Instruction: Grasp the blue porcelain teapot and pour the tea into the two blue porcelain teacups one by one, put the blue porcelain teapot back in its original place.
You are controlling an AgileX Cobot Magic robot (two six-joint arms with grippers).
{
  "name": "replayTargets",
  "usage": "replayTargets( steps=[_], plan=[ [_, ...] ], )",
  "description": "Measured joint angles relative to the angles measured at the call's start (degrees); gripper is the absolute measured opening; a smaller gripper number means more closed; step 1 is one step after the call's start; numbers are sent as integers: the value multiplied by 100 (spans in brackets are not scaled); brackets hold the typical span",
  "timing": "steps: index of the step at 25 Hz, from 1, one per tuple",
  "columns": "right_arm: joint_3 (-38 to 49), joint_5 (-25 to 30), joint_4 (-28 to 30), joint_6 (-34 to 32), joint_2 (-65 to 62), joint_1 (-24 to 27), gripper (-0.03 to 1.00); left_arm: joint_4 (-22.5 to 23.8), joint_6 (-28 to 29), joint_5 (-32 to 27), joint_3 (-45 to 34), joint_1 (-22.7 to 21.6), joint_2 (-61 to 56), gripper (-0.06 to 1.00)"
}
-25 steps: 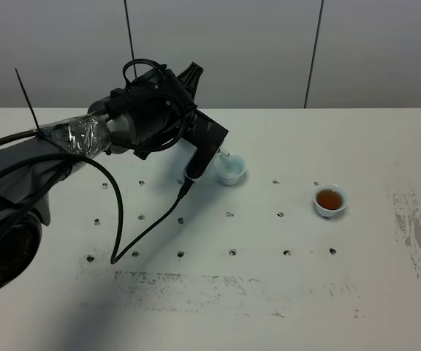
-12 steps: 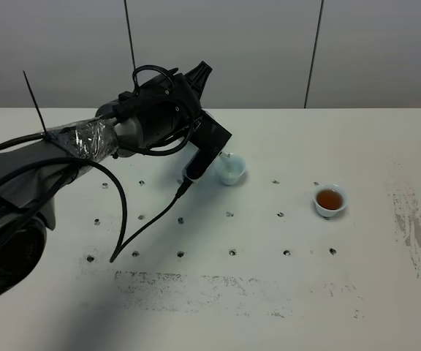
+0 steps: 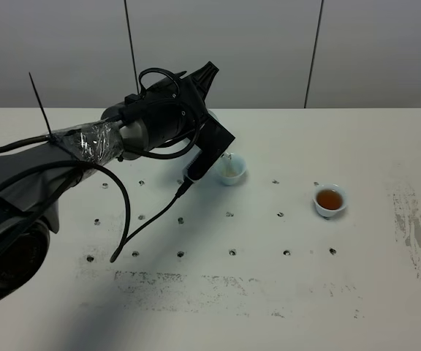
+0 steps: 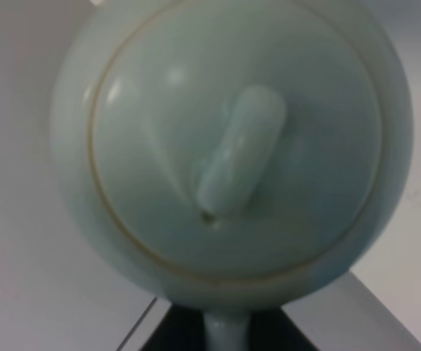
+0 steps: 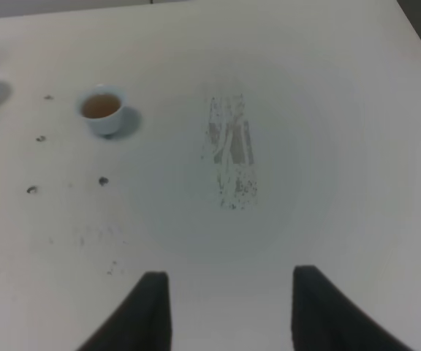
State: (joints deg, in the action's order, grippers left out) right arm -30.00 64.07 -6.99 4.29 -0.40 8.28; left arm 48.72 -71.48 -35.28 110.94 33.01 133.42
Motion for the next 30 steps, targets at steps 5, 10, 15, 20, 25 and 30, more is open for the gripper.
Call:
replayTargets(
  steps=[5,10,15,20,25,30],
  plan=[
    [0,0,0,0,0,0,40,252,0,0,0,18,0,10],
    [0,0,0,0,0,0,40,529,0,22,-112,24,0,10],
    [0,0,0,0,0,0,40,596,0,128,-129,36,0,10],
    [0,0,0,0,0,0,40,639,0,197,-129,62,0,10],
    [0,0,0,0,0,0,40,717,0,306,-129,94,0,10],
    [0,0,0,0,0,0,40,729,0,345,-129,166,0,10]
  ],
)
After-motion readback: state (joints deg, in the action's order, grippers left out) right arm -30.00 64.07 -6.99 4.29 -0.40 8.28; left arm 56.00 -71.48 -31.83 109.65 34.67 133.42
